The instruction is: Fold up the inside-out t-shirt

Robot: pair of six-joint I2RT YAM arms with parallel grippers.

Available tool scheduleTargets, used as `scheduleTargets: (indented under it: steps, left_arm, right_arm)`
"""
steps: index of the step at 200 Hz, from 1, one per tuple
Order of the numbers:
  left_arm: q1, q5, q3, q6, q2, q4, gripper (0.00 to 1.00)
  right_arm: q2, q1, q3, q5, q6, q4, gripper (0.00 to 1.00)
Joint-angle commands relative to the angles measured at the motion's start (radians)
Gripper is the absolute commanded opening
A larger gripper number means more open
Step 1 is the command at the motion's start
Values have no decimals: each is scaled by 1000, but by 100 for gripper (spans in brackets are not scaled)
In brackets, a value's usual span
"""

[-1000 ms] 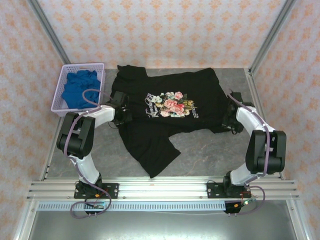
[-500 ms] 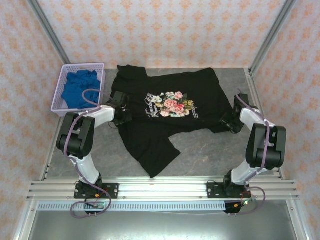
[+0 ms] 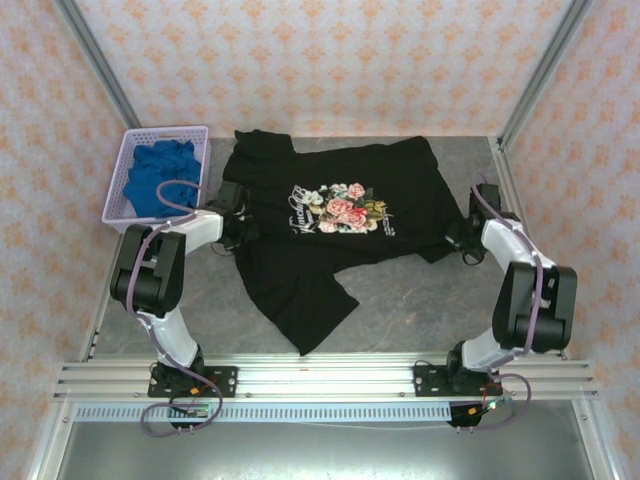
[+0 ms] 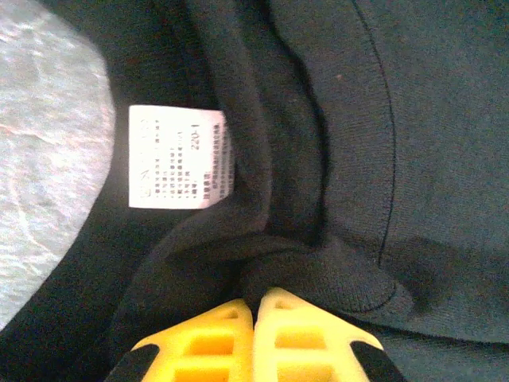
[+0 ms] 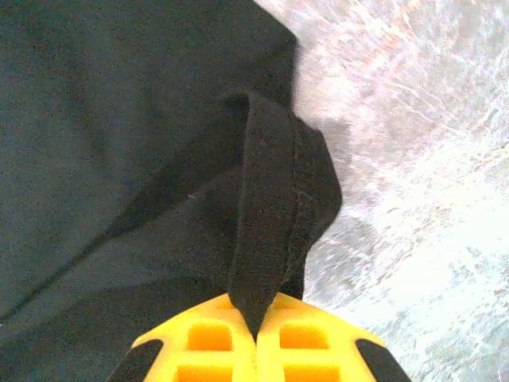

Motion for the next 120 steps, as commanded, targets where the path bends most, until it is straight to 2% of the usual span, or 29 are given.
scheduleTargets:
  steps: [1, 23, 43, 52, 64, 92, 105, 120]
  left_arm:
    - [52, -40, -38, -38, -28, -16, 4]
    - [55, -96, -40, -42, -115, -8, 10]
    - [21, -147, -55, -36, -201, -11, 33]
    - [-28, -172, -56, -18, -229, -24, 43]
    - [-117, -192, -44, 5, -247, -53, 50]
    - [-347, -61, 4, 5, -165, -50, 54]
    - [-443, -56, 57, 25, -96, -85, 54]
    - [-499, -69, 98, 49, -32, -119, 54]
  right_arm:
    - [-82, 55, 12, -35, -33, -45, 0]
    - [-121, 76, 14, -55, -46, -83, 0]
    - [-122, 86, 14, -66, -59, -109, 0]
    - [-116, 93, 14, -63, -68, -116, 0]
    - [-108, 98, 12, -67, -75, -112, 0]
    - [-78, 99, 22, -68, -86, -109, 0]
    - [-70, 99, 37, -51, -94, -122, 0]
    - [-70, 99, 54, -35, -97, -132, 0]
